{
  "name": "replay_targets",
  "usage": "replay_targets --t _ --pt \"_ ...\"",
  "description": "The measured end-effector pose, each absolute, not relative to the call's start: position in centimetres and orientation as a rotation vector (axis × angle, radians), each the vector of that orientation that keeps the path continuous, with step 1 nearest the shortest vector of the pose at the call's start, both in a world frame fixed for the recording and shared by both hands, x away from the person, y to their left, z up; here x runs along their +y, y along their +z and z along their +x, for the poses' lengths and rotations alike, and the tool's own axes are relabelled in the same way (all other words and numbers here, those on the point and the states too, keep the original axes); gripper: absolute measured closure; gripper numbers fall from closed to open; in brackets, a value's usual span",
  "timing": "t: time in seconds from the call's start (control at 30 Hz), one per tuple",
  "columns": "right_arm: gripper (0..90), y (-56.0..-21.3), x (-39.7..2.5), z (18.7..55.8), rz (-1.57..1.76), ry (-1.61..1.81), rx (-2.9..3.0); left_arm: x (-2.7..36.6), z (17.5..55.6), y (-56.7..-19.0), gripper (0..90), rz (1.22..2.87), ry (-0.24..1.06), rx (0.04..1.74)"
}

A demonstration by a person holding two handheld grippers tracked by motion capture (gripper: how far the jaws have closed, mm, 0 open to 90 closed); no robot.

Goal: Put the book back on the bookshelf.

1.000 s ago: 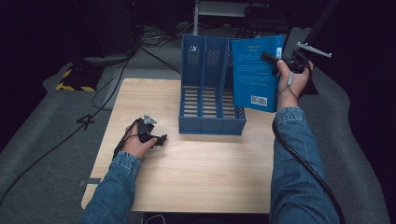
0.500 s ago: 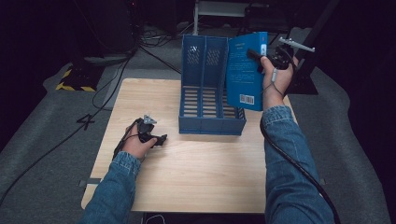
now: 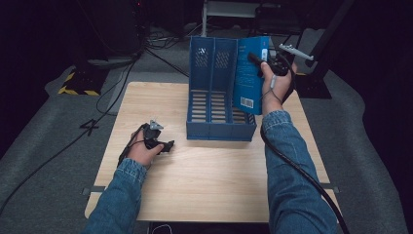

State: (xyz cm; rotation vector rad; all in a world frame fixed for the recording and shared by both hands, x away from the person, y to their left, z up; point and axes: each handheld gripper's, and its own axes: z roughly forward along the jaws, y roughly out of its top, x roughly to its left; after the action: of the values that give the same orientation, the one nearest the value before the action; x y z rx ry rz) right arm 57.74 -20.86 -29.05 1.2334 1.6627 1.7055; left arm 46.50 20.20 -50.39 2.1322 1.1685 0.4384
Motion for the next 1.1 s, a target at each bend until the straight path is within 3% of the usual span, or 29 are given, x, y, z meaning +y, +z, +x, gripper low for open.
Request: replay_targets --t 0.7,1.1 --pt "58.8 -35.0 -17.8 58.9 1.246 1.378 1.830 20.1 46.6 -50.4 12.8 2.126 0.444 1.171" --pt "58.5 -35.0 -17.5 57.8 1.264 1.255 1.882 20.0 46.6 -50.4 12.8 2.128 0.445 1.172"
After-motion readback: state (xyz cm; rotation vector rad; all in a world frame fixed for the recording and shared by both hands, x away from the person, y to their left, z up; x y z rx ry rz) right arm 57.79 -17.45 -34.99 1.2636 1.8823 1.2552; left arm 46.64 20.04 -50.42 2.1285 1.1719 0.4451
